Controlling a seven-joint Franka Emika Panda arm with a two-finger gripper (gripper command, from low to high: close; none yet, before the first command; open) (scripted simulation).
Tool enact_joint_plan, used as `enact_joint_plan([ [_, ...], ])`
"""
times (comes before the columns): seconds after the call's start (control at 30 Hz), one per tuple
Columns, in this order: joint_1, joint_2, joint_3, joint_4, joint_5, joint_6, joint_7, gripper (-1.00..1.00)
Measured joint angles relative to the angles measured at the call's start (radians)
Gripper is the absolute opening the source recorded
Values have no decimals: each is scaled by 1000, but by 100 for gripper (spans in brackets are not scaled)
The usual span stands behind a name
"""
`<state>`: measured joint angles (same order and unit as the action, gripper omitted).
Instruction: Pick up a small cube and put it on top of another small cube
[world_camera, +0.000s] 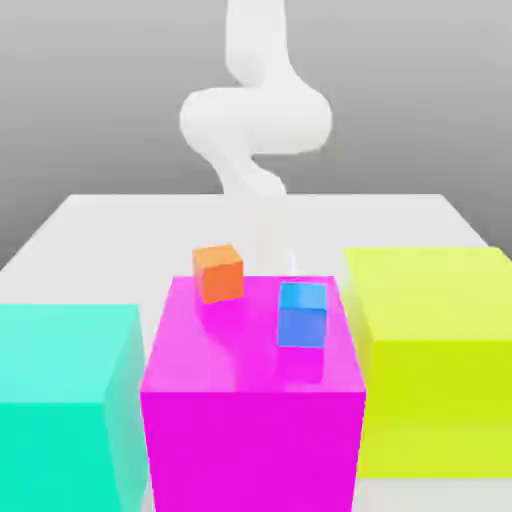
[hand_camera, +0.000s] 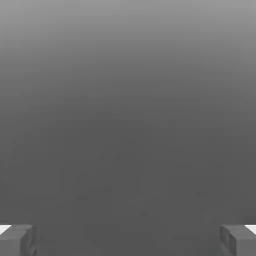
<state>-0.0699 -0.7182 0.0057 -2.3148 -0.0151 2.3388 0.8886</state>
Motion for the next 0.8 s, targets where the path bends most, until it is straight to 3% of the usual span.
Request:
enact_joint_plan([
  [0.27,-241,288,-24,-79,-69,150,301,0],
  [0.53,-419,573,-120,-162,-111,301,581,0],
  [0.7,-546,752,-187,-216,-64,398,703,0],
  [0.8,-567,849,-184,-279,27,445,751,0],
])
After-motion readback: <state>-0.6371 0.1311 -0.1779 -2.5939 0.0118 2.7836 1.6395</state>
